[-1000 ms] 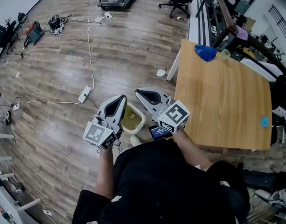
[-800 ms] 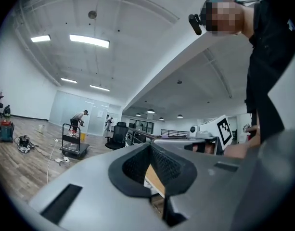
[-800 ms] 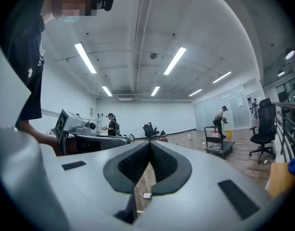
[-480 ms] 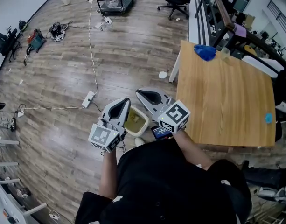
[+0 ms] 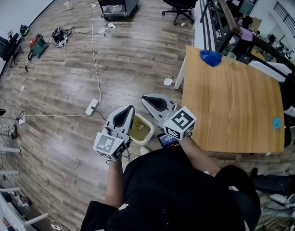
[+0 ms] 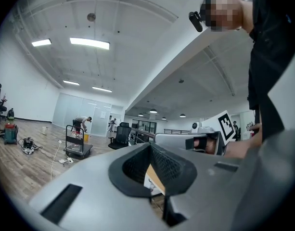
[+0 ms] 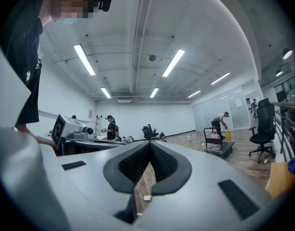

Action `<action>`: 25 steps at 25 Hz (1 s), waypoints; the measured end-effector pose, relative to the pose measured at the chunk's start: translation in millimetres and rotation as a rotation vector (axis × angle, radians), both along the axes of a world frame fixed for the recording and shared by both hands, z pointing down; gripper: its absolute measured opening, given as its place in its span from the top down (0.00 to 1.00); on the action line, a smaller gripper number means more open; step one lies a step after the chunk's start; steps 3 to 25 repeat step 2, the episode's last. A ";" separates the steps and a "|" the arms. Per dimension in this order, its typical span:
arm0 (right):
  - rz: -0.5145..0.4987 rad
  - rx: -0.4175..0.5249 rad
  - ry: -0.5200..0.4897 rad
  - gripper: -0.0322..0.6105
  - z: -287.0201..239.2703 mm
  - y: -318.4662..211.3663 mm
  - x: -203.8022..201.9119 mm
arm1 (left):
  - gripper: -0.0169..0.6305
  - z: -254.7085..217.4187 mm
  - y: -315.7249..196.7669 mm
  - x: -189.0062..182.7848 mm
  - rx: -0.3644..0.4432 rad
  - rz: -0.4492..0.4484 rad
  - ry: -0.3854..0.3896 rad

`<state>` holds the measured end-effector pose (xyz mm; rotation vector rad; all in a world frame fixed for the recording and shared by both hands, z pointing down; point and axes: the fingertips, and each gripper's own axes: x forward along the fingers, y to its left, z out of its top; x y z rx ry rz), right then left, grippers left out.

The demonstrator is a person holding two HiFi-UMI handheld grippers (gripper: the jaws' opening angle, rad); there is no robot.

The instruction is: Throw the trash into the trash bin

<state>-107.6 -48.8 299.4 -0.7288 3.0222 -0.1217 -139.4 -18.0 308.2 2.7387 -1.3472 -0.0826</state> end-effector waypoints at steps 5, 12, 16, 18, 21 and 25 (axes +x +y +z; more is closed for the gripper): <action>-0.003 -0.007 0.005 0.95 1.0 2.3 -0.4 | 0.98 1.0 2.1 0.4 -0.005 0.001 0.006; -0.003 -0.007 0.005 0.95 1.0 2.3 -0.4 | 0.98 1.0 2.1 0.4 -0.005 0.001 0.006; -0.003 -0.007 0.005 0.95 1.0 2.3 -0.4 | 0.98 1.0 2.1 0.4 -0.005 0.001 0.006; -0.003 -0.007 0.005 0.95 1.0 2.3 -0.4 | 0.98 1.0 2.1 0.4 -0.005 0.001 0.006; -0.003 -0.007 0.005 0.95 1.0 2.3 -0.4 | 0.98 1.0 2.1 0.4 -0.005 0.001 0.006; -0.003 -0.007 0.005 0.95 1.0 2.3 -0.4 | 0.98 1.0 2.1 0.4 -0.005 0.001 0.006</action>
